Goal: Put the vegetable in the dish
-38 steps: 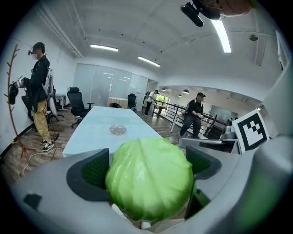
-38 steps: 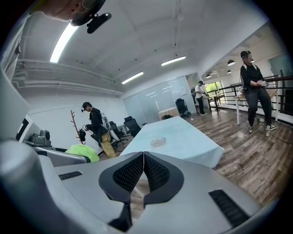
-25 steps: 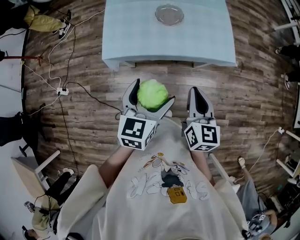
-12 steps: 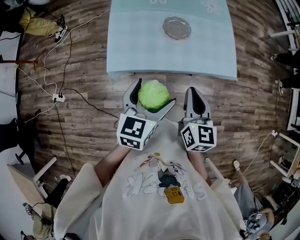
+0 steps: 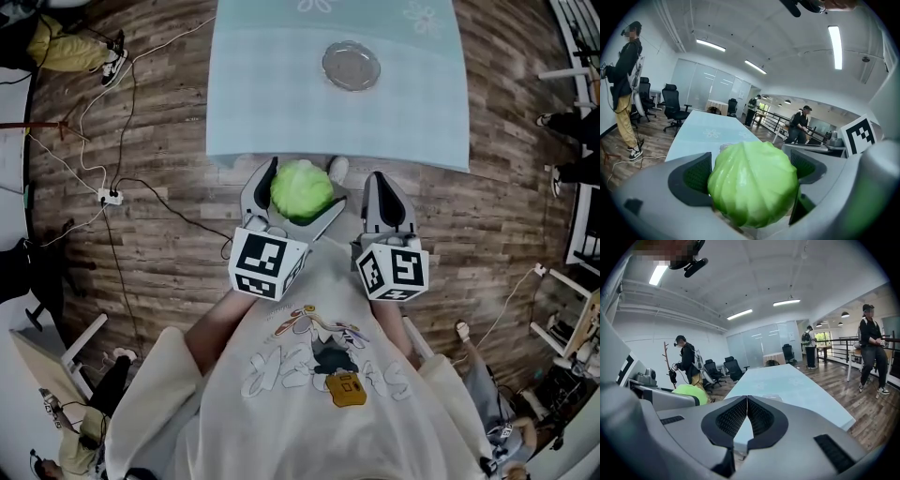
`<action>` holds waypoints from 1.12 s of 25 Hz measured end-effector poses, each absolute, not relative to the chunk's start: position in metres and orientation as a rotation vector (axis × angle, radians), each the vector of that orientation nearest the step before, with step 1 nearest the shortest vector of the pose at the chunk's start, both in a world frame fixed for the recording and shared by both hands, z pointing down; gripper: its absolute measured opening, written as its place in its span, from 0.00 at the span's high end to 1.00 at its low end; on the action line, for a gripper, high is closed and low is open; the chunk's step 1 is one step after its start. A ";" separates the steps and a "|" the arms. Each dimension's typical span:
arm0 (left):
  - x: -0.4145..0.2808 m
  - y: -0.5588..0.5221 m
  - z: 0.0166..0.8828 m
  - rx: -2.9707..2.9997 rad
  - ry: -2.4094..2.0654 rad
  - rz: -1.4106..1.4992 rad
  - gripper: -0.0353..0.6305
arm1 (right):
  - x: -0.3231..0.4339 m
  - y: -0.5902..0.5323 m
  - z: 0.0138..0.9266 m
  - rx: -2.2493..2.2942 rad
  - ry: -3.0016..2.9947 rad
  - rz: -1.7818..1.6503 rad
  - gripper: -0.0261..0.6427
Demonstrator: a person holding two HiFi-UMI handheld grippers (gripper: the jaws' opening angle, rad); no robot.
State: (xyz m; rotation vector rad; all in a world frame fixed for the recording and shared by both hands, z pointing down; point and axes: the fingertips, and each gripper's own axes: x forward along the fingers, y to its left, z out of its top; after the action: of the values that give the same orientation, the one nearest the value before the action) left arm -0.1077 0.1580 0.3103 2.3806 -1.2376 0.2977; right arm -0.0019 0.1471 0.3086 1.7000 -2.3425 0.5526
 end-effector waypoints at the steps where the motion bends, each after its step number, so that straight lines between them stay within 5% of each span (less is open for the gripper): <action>1: -0.106 0.152 0.311 2.378 -1.243 0.302 0.15 | 0.000 0.140 0.309 1.697 -2.348 0.552 0.93; 28: -0.021 -0.006 0.328 2.268 -1.429 0.415 0.15 | 0.070 -0.027 0.335 1.393 -2.512 0.670 0.93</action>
State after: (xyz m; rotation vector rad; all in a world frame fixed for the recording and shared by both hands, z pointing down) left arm -0.0213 -0.0061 0.3281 2.2680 -1.4288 0.4149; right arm 0.0699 -0.0265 0.3352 1.3929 -2.5119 0.6700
